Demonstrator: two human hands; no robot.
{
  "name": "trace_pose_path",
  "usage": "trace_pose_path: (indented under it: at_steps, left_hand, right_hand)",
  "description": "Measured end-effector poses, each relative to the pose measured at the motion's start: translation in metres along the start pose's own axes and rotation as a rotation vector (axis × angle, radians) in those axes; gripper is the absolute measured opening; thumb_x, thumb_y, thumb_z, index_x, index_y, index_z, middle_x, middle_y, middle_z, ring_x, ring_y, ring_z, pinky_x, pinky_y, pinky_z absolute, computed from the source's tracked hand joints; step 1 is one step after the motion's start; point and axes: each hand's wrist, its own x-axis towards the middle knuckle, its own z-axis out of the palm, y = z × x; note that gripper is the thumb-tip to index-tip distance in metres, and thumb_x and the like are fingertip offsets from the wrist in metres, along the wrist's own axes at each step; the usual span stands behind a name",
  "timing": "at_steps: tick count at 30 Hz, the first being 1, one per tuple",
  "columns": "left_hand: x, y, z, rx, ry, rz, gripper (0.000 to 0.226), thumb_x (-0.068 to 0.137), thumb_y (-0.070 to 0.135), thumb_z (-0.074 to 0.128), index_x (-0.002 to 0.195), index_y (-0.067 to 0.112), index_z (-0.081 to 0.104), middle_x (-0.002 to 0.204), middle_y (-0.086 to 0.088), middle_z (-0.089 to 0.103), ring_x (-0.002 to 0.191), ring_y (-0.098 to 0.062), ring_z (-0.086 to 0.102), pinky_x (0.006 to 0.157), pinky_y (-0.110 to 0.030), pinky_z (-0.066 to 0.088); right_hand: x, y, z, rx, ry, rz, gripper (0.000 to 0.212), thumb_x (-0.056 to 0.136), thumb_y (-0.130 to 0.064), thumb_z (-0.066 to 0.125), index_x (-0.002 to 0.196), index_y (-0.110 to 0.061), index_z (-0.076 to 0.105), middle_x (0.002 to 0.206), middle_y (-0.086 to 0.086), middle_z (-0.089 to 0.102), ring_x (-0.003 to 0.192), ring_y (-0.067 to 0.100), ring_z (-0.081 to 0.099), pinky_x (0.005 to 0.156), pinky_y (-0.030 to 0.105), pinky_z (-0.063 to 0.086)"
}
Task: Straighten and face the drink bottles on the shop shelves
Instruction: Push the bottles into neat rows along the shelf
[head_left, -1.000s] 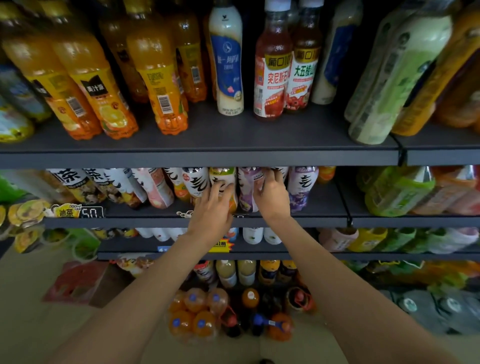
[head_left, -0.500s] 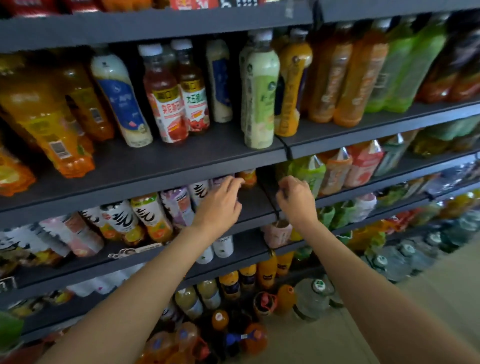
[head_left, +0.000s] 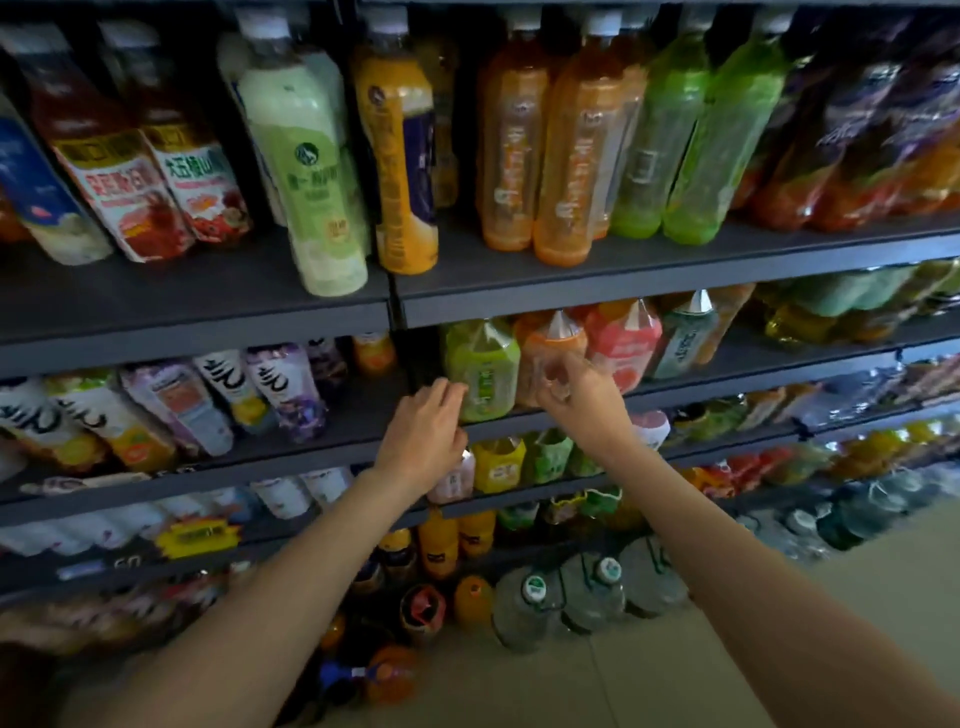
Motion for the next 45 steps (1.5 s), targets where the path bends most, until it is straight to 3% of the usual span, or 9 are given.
trace_pose_path:
  at_steps: [6,16,22,26,28,30,33,37,45]
  left_hand:
    - [-0.011,-0.015,-0.003,0.035,0.055,-0.234,0.048,0.089,0.016,0.052,0.135,0.009,0.038,0.13,-0.01,0.044,0.118,-0.028,0.044,0.093,-0.036,0.034]
    - [-0.038,-0.066,-0.001,0.031,0.199,-0.421,0.049,0.084,0.01,0.056,0.131,0.006,0.045,0.133,-0.016,0.042,0.12,-0.036,0.037,0.095,-0.044,0.034]
    - [-0.031,-0.133,0.044,0.277,0.371,-0.181,0.045,0.066,0.003,0.068,0.11,0.012,0.068,0.125,-0.012,0.057,0.112,-0.031,0.033,0.085,-0.049,0.041]
    - [-0.014,-0.158,0.056,0.384,0.455,-0.123,0.046,0.073,0.016,0.038,0.106,0.013,0.07,0.125,-0.009,0.058,0.116,-0.029,0.033,0.09,-0.046,0.036]
    - [-0.009,-0.168,0.06,0.411,0.489,-0.123,0.046,0.073,0.017,0.036,0.102,0.013,0.071,0.123,-0.01,0.059,0.115,-0.028,0.034,0.09,-0.044,0.027]
    - [-0.005,-0.174,0.062,0.449,0.531,-0.105,0.041,0.072,0.016,0.04,0.097,0.013,0.072,0.12,-0.009,0.061,0.113,-0.028,0.034,0.089,-0.042,0.024]
    - [-0.002,-0.176,0.065,0.468,0.558,-0.093,0.032,0.067,0.012,0.052,0.092,0.013,0.073,0.118,-0.009,0.062,0.112,-0.027,0.035,0.087,-0.042,0.024]
    - [0.002,-0.178,0.068,0.469,0.575,-0.088,0.032,0.07,0.014,0.046,0.089,0.014,0.072,0.118,-0.007,0.062,0.112,-0.027,0.036,0.087,-0.041,0.026]
    - [0.002,-0.154,0.074,0.281,0.555,-0.156,0.039,0.074,0.018,0.037,0.092,0.011,0.07,0.114,-0.011,0.06,0.111,-0.028,0.036,0.087,-0.044,0.031]
  right_hand:
    - [0.005,-0.018,0.036,0.049,-0.155,-0.151,0.031,0.088,-0.025,0.061,0.111,-0.004,0.057,0.11,0.011,0.061,0.107,0.027,0.052,0.082,0.036,0.044]
    - [0.014,-0.051,0.1,0.186,-0.314,-0.128,0.049,0.086,-0.03,0.065,0.125,-0.005,0.049,0.122,0.01,0.056,0.112,0.025,0.054,0.088,0.032,0.044]
    - [0.066,-0.075,0.198,0.317,-0.203,-0.012,0.082,0.079,-0.039,0.072,0.141,-0.001,0.033,0.137,0.016,0.046,0.128,0.033,0.04,0.105,0.039,0.035]
    - [0.112,-0.084,0.234,0.397,-0.014,0.048,0.085,0.078,-0.033,0.074,0.142,-0.002,0.029,0.14,0.016,0.041,0.128,0.036,0.036,0.104,0.038,0.032]
    - [0.132,-0.088,0.243,0.432,0.005,0.088,0.086,0.079,-0.033,0.073,0.144,-0.005,0.025,0.143,0.015,0.039,0.131,0.036,0.033,0.104,0.038,0.032]
    - [0.145,-0.09,0.25,0.455,-0.006,0.162,0.083,0.081,-0.032,0.071,0.145,-0.009,0.024,0.141,0.017,0.039,0.131,0.036,0.032,0.102,0.037,0.034]
    - [0.153,-0.088,0.262,0.479,0.001,0.237,0.064,0.082,-0.031,0.069,0.135,-0.011,0.039,0.133,0.019,0.045,0.126,0.037,0.037,0.097,0.038,0.039]
    - [0.154,-0.082,0.267,0.446,0.049,0.205,0.06,0.075,-0.03,0.075,0.124,-0.01,0.049,0.129,0.012,0.052,0.12,0.032,0.046,0.092,0.038,0.043]
    - [0.109,-0.082,0.24,0.431,-0.121,0.145,0.059,0.083,-0.015,0.066,0.133,-0.003,0.039,0.132,0.018,0.047,0.122,0.034,0.046,0.096,0.035,0.038]
